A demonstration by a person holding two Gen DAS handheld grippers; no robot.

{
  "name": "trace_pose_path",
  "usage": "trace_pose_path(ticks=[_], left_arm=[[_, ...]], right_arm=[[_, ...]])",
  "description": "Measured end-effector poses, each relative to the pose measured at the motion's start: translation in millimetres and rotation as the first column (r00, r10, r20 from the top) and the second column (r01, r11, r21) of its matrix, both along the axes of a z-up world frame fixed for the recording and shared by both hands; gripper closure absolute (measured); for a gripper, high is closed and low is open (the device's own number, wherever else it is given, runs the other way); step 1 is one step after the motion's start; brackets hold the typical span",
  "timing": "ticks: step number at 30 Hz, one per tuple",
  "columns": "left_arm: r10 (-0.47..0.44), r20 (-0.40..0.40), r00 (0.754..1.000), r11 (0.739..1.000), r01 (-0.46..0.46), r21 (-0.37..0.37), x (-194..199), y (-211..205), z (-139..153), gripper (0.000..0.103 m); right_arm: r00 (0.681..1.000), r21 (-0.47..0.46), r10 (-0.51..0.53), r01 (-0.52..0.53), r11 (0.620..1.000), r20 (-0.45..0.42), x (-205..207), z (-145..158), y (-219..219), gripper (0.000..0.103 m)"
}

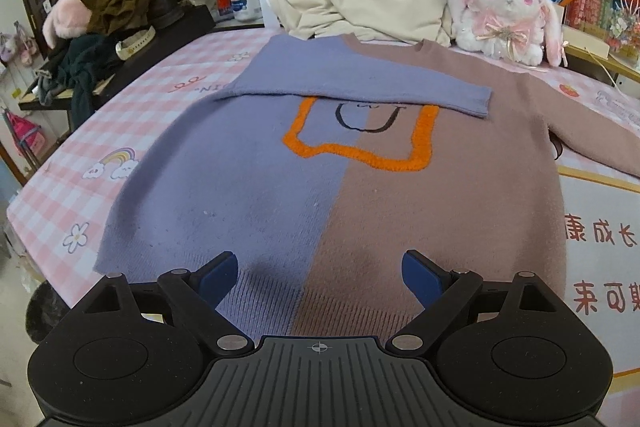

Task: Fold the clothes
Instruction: 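Move the right gripper over the dusty-pink sleeve cuff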

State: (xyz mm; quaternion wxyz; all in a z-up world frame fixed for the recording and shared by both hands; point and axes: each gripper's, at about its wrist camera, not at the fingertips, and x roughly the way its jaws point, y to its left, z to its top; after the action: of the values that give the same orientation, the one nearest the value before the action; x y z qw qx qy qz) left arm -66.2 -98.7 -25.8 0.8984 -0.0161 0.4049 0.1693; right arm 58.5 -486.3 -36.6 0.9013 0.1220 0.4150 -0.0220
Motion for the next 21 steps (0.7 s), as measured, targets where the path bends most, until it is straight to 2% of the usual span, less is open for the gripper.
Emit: trace_pose_path(ticks=[7,14,19,20,21], left_arm=[[0.003,-0.012,1.000,1.000,-0.003,0.014,1.0,-1.2,0.2,0.012],[0.023,-0.023,0.999,1.000,-0.023,0.012,-0.4,1.7,-0.5,0.012],[0.022,-0.022,1.000,1.000,-0.021,0.016,-0.5,0.7,-0.5,0.012],[0.022,-0.020,1.000,1.000,-0.021,0.017,-0.5,0.7,-0.3,0.012],[0.022,-0.018,1.000,1.000,-0.021,0.017,-0.6,0.8,-0.2,0.012]], right_arm=[[0.996,0.070,-0.052,0.057,0.996,-0.073,9.8,-14.5,-12.6,0.034],[0.998,0.122,-0.041,0.047,0.991,-0.055,18.4,-15.6,-14.8,0.042],[0.998,0.211,-0.048,0.056,0.976,-0.043,29.2,-17.0,-22.1,0.050],[0.998,0.225,-0.051,0.059,0.973,-0.043,31.6,-17.3,-23.6,0.055],[0.997,0.233,-0.056,0.066,0.970,-0.047,33.7,-17.6,-24.4,0.064]])
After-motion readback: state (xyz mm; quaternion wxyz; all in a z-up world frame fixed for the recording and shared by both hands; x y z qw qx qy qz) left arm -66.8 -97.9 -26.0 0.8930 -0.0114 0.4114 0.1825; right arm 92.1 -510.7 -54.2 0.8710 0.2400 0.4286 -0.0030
